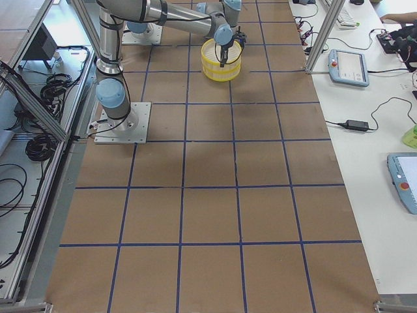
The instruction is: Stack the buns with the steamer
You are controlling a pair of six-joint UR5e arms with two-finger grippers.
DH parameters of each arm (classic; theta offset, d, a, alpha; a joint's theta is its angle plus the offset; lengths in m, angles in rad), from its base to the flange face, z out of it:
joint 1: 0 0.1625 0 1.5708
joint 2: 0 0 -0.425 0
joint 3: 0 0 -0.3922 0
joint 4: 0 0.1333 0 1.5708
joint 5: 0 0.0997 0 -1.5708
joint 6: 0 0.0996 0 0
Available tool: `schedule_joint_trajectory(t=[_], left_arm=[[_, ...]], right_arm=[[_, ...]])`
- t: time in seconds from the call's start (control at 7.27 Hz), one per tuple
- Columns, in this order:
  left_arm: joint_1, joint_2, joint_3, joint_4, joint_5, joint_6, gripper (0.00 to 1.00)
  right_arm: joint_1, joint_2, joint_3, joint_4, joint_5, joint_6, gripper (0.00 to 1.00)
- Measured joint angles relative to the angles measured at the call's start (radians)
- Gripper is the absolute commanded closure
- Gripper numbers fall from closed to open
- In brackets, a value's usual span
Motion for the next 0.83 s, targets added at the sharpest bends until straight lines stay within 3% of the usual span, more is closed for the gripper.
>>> schedule_joint_trajectory(t=[0.14,0.28,0.41,0.55,0.83], left_arm=[[-0.034,-0.001,0.014,-0.005,-0.043,-0.055,1.00],[-0.052,-0.001,0.020,-0.005,-0.078,-0.093,1.00],[-0.059,-0.001,0.023,-0.003,-0.104,-0.114,1.00],[-0.061,-0.001,0.024,0.001,-0.118,-0.121,1.00],[-0.063,-0.002,0.025,0.004,-0.139,-0.138,1.00]], right_arm=[[0.000,0.001,0.000,-0.002,0.000,0.003,0.86],[0.001,0.002,0.000,-0.004,0.001,0.007,0.64],[0.002,0.003,0.000,-0.004,0.002,0.013,0.09],[0.003,0.003,0.000,-0.005,0.001,0.016,0.00],[0.005,0.004,-0.002,-0.004,-0.002,0.010,0.00]])
